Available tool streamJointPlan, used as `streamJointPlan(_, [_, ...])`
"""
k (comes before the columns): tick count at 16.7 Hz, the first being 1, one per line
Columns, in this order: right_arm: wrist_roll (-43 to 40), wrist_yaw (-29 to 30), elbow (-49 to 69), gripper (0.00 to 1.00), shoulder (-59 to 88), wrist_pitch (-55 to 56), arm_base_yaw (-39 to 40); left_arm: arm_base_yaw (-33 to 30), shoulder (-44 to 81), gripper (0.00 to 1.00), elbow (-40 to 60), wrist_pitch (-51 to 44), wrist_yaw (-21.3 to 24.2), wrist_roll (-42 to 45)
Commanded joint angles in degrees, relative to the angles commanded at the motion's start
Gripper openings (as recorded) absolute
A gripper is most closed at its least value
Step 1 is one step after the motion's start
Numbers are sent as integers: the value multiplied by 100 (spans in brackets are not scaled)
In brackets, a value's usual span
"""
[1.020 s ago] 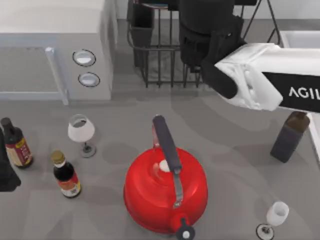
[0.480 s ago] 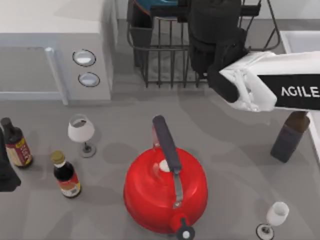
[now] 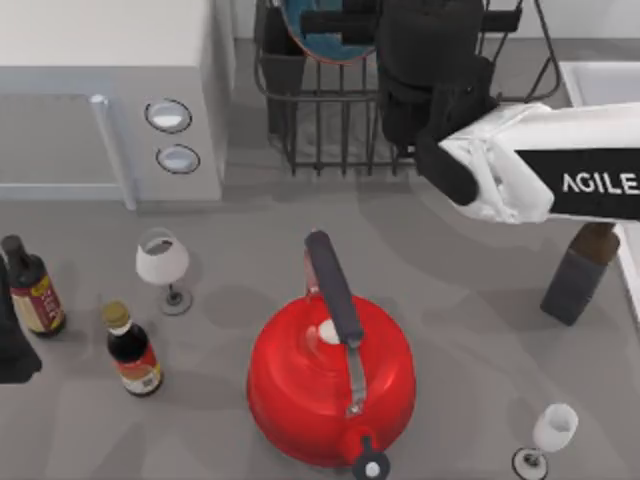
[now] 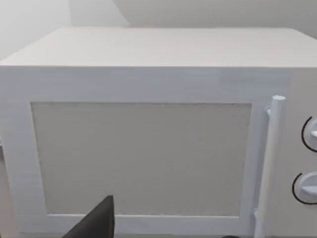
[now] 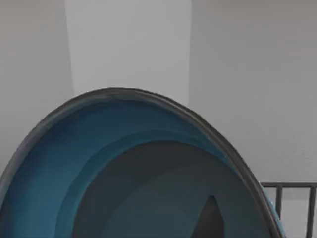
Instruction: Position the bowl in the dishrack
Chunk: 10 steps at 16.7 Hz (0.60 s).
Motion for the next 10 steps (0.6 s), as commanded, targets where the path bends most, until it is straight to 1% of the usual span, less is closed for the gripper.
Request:
streamJointPlan(4, [0, 0, 0, 98, 0, 0, 0, 0, 0, 100, 0, 0, 0, 0])
streamJointPlan(5, [0, 0, 0, 100, 0, 0, 0, 0, 0, 100, 0, 0, 0, 0])
streamJointPlan(10, [0, 0, 0, 100, 0, 0, 0, 0, 0, 100, 0, 0, 0, 0])
